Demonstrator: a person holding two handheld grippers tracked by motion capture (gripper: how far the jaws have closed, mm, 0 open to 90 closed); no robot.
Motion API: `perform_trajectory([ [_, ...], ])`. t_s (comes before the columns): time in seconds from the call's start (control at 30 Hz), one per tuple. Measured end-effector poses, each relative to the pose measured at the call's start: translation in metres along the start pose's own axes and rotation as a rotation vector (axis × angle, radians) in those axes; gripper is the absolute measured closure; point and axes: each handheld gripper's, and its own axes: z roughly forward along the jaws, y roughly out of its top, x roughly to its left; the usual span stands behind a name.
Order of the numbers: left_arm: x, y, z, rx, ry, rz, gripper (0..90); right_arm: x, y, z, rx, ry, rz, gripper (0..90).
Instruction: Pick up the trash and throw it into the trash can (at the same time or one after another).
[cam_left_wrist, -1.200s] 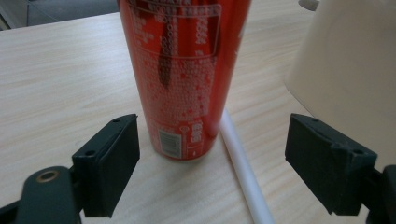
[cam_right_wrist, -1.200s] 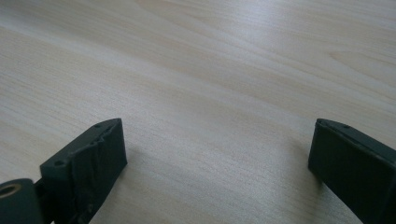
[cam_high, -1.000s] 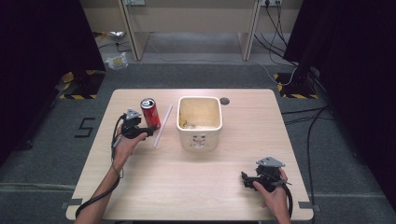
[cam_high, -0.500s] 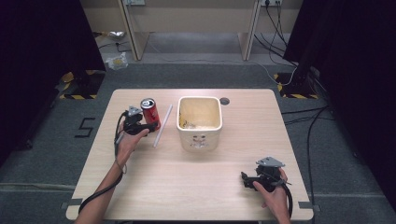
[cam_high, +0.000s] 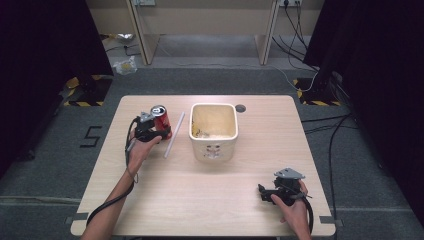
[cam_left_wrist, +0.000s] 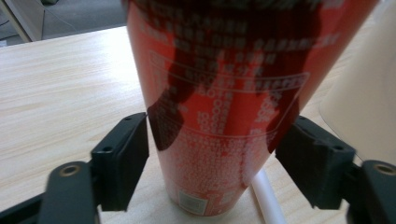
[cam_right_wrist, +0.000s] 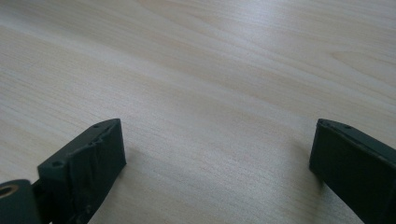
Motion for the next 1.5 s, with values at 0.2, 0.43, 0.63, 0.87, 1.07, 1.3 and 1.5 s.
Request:
perform_trajectory([
  [0.2,-0.001,-0.001,0.001,0.002,0.004,0.015,33.5,0.000,0.000,0.000,0.000,0.000,0.000,3.6],
  [0.43,-0.003,0.002,-0.007,-0.004,0.000,0.034,34.1,0.000,0.000,0.000,0.000,0.000,0.000,3.6],
  [0.63,-0.006,0.008,-0.016,-0.006,-0.021,0.045,34.2,0.000,0.000,0.000,0.000,0.000,0.000,3.6],
  [0.87,-0.009,0.019,-0.029,-0.013,-0.064,0.054,34.2,0.000,0.000,0.000,0.000,0.000,0.000,3.6],
  [1.07,-0.014,0.032,-0.047,-0.018,-0.118,0.065,34.2,0.000,0.000,0.000,0.000,0.000,0.000,3.6],
  [1.3,-0.020,0.041,-0.058,-0.020,-0.155,0.081,34.1,0.000,0.000,0.000,0.000,0.000,0.000,3.6],
  [1.5,-0.020,0.053,-0.067,-0.022,-0.191,0.080,34.1,0.000,0.000,0.000,0.000,0.000,-0.002,3.6],
])
